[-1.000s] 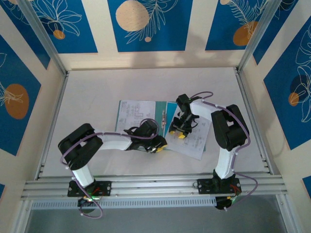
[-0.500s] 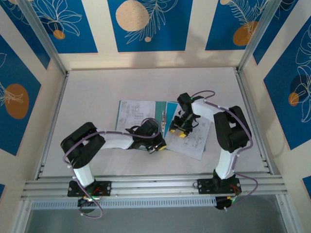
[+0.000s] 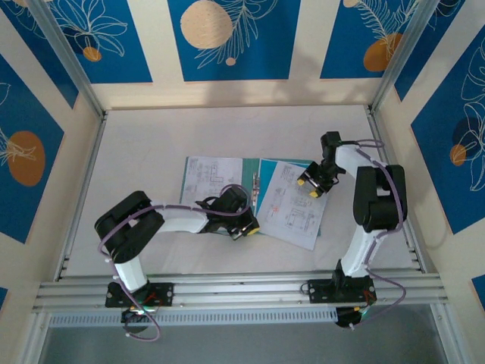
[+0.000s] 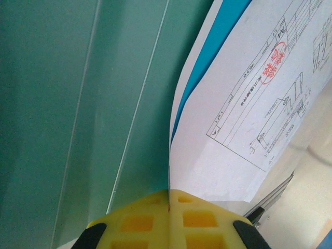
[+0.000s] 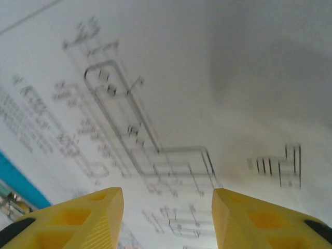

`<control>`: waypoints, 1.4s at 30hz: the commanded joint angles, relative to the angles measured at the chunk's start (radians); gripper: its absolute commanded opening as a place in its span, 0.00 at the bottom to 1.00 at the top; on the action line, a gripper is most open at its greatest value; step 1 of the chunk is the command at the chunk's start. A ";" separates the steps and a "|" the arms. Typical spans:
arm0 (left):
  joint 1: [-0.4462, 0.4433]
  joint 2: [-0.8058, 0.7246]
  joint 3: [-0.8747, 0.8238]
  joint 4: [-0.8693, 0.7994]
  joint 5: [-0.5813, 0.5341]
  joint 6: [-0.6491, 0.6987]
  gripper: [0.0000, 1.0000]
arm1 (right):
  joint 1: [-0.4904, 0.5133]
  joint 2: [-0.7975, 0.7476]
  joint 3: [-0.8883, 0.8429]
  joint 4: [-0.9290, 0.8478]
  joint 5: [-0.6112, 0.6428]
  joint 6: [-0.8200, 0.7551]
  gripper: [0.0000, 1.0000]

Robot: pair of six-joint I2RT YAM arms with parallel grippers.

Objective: Put the files into the folder

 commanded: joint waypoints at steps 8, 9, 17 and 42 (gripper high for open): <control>0.011 -0.010 -0.016 -0.004 0.010 -0.004 0.02 | 0.041 0.131 0.150 -0.060 -0.022 -0.013 0.50; 0.011 -0.011 -0.017 -0.004 0.010 -0.003 0.04 | 0.045 0.138 0.157 -0.063 -0.021 -0.016 0.50; 0.011 -0.016 -0.014 -0.016 0.007 0.002 0.17 | 0.063 0.170 0.199 -0.078 -0.006 -0.064 0.50; 0.011 0.001 0.015 -0.032 0.010 0.018 0.22 | 0.123 0.270 0.336 -0.155 0.058 -0.243 0.49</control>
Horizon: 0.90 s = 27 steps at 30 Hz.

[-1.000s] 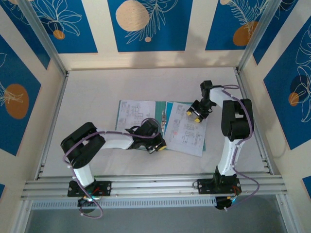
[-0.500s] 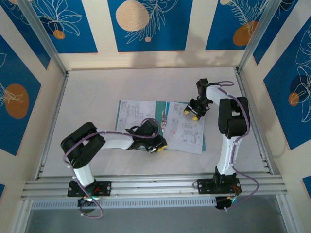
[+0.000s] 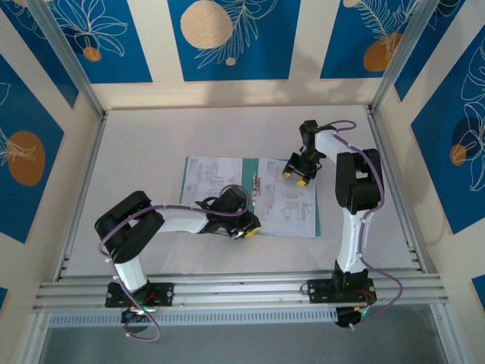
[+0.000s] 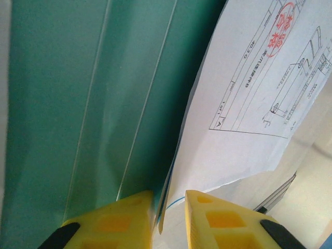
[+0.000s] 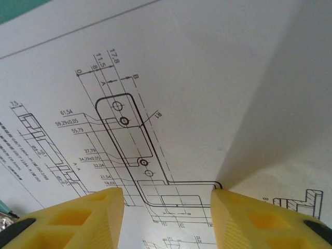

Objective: Put the files into the folder

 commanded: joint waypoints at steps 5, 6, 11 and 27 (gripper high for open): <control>0.011 0.010 0.031 -0.033 0.012 0.019 0.22 | 0.016 0.047 0.042 -0.045 0.021 -0.078 0.49; 0.011 0.013 0.034 -0.033 0.013 0.020 0.22 | 0.017 0.049 0.045 -0.046 0.020 -0.078 0.49; 0.010 0.021 0.049 -0.033 0.015 0.020 0.16 | 0.030 0.052 0.050 -0.047 0.026 -0.078 0.49; 0.009 0.021 0.044 -0.037 0.012 0.019 0.00 | 0.050 0.067 0.083 -0.065 0.039 -0.084 0.49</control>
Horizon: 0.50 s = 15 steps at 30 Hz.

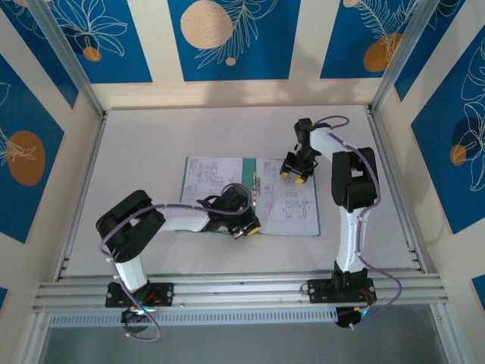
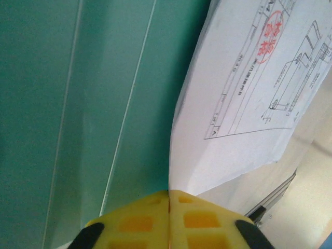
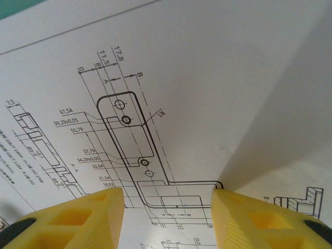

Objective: Put the files into the folder

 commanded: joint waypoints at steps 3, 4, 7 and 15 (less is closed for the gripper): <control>0.008 0.012 0.017 -0.009 0.001 -0.006 0.00 | 0.017 0.016 0.009 -0.021 0.003 -0.006 0.49; 0.008 0.012 0.017 -0.005 0.001 -0.009 0.00 | 0.016 0.012 0.008 -0.019 0.003 -0.004 0.49; 0.006 0.013 0.016 0.004 -0.003 -0.021 0.00 | 0.018 0.008 0.020 -0.025 0.004 0.003 0.50; 0.006 0.027 0.022 0.021 -0.011 -0.034 0.00 | 0.018 0.002 0.041 -0.037 -0.009 0.015 0.52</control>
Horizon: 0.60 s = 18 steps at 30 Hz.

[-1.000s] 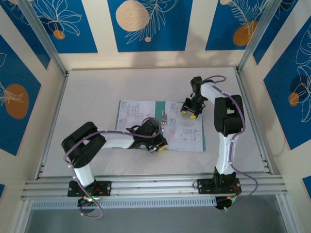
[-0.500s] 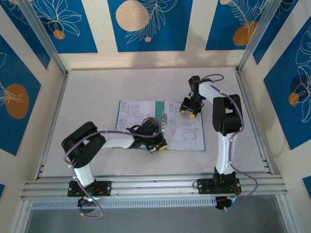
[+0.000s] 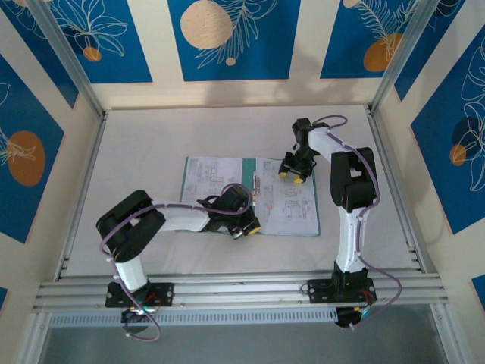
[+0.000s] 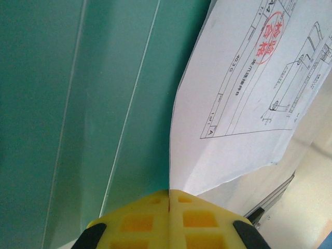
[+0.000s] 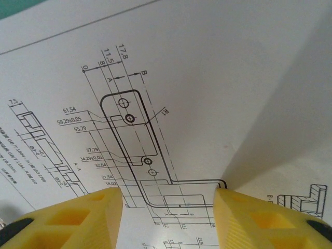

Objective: Put the files into the folder

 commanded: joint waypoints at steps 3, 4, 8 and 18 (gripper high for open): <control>0.006 0.021 0.022 0.016 -0.014 -0.017 0.00 | 0.011 -0.003 0.049 -0.045 -0.018 0.009 0.55; 0.006 0.020 0.022 0.014 -0.015 -0.017 0.00 | 0.010 -0.005 0.051 -0.048 -0.018 0.010 0.56; 0.006 0.020 0.020 0.018 -0.016 -0.023 0.00 | 0.011 -0.029 0.070 -0.055 -0.028 0.017 0.62; -0.001 0.007 -0.004 0.036 -0.029 -0.050 0.00 | 0.009 -0.065 0.117 -0.072 -0.056 0.045 0.65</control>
